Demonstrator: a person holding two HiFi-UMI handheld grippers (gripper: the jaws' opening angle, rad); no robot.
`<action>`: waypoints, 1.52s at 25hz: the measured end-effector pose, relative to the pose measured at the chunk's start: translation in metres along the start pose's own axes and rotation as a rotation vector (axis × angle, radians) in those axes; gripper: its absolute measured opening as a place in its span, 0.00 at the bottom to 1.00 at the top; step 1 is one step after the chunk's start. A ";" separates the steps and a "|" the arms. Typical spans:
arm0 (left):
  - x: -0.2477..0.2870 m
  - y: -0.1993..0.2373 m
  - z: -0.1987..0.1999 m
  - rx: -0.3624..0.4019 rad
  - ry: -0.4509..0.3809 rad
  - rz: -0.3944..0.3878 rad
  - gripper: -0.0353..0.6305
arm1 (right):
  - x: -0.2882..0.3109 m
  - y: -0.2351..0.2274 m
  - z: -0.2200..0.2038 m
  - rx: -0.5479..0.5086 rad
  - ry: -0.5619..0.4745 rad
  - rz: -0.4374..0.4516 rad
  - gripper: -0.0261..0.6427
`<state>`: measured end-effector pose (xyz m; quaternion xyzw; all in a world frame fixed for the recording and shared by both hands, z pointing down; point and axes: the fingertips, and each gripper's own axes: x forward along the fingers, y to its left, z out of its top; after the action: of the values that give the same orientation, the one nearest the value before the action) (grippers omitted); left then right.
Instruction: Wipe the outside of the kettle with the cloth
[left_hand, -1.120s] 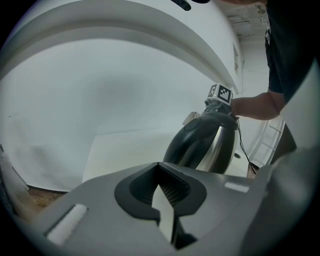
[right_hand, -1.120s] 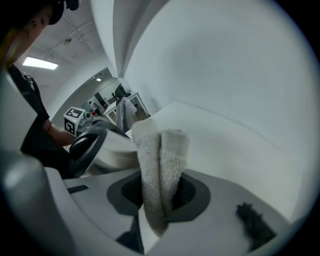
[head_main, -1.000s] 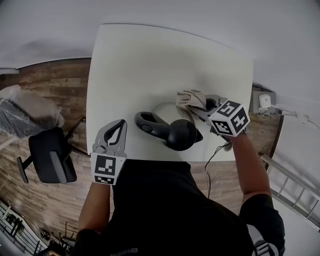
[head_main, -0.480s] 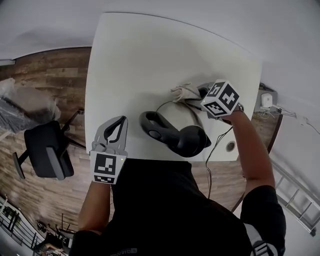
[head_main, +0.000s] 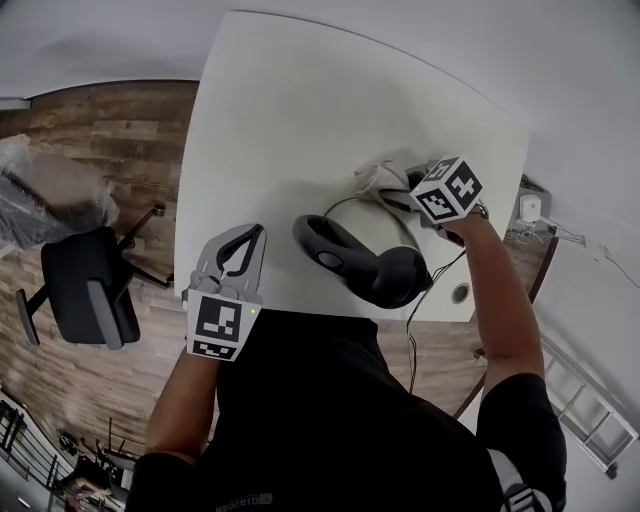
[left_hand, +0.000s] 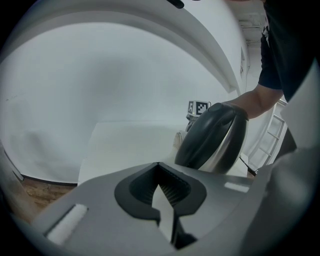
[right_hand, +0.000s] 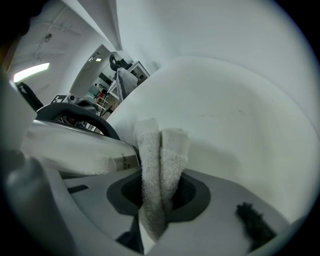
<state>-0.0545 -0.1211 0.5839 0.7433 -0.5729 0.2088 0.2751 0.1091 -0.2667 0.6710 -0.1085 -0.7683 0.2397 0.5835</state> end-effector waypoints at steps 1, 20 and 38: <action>-0.001 0.001 0.002 0.009 0.000 -0.007 0.06 | -0.003 0.000 0.001 -0.001 -0.021 -0.010 0.18; -0.017 -0.013 0.031 -0.009 -0.096 -0.078 0.06 | -0.176 0.158 0.042 -0.709 -0.211 -0.426 0.17; -0.009 -0.011 0.018 0.026 -0.138 -0.152 0.06 | -0.095 0.136 0.082 -0.866 0.164 -0.204 0.17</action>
<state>-0.0461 -0.1236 0.5624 0.8009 -0.5295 0.1431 0.2402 0.0437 -0.2121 0.5062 -0.2850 -0.7558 -0.1721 0.5638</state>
